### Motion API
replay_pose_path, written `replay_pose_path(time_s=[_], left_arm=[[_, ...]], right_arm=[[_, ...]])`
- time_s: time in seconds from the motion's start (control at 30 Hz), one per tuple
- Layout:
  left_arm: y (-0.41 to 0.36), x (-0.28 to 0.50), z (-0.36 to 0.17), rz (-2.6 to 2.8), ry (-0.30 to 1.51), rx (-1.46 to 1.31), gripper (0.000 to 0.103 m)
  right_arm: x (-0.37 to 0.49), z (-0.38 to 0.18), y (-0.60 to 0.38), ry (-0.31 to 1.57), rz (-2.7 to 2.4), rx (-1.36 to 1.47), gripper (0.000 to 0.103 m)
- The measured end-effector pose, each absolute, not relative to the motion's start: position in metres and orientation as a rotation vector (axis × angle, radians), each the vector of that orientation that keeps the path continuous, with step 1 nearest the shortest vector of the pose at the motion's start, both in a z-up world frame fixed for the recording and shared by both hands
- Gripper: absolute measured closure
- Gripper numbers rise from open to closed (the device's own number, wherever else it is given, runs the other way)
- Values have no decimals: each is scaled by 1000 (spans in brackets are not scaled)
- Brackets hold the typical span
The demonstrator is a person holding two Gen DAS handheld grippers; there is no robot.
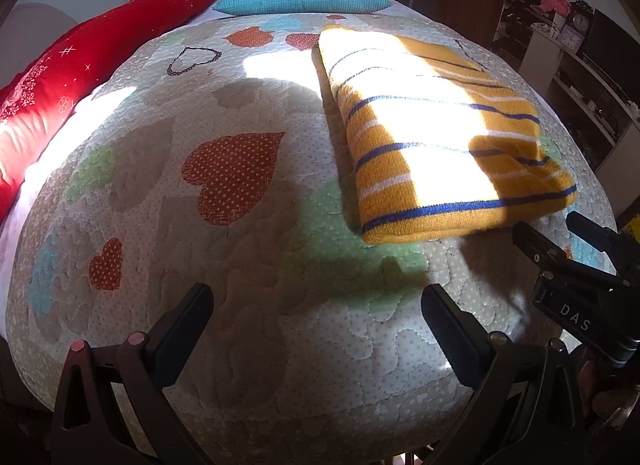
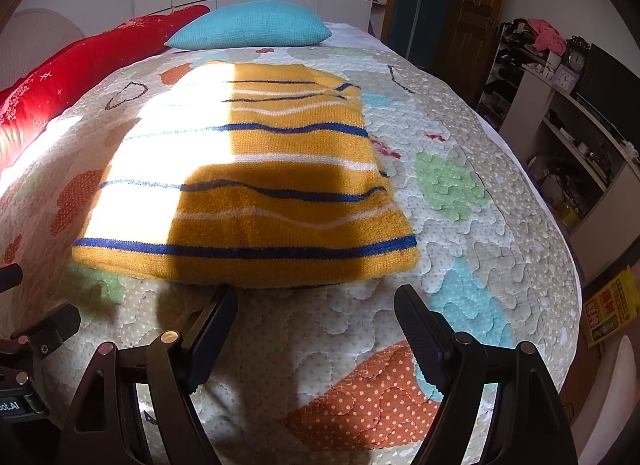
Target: Fold small clothes
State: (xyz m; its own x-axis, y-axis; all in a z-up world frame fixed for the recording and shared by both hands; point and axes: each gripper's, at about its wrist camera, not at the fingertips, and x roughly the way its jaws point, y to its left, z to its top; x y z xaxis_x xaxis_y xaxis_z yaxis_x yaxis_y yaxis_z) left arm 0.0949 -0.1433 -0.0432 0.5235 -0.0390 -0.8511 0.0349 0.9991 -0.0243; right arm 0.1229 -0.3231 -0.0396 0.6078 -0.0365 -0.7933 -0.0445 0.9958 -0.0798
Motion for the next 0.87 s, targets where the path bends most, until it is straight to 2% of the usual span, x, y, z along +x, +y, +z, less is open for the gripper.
replay_pose_path(time_s=[0.87], left_arm=[[-143,104,-39,-127,1000,-60,0]], right_arm=[[126,-24,-320,875,22,-66,18]])
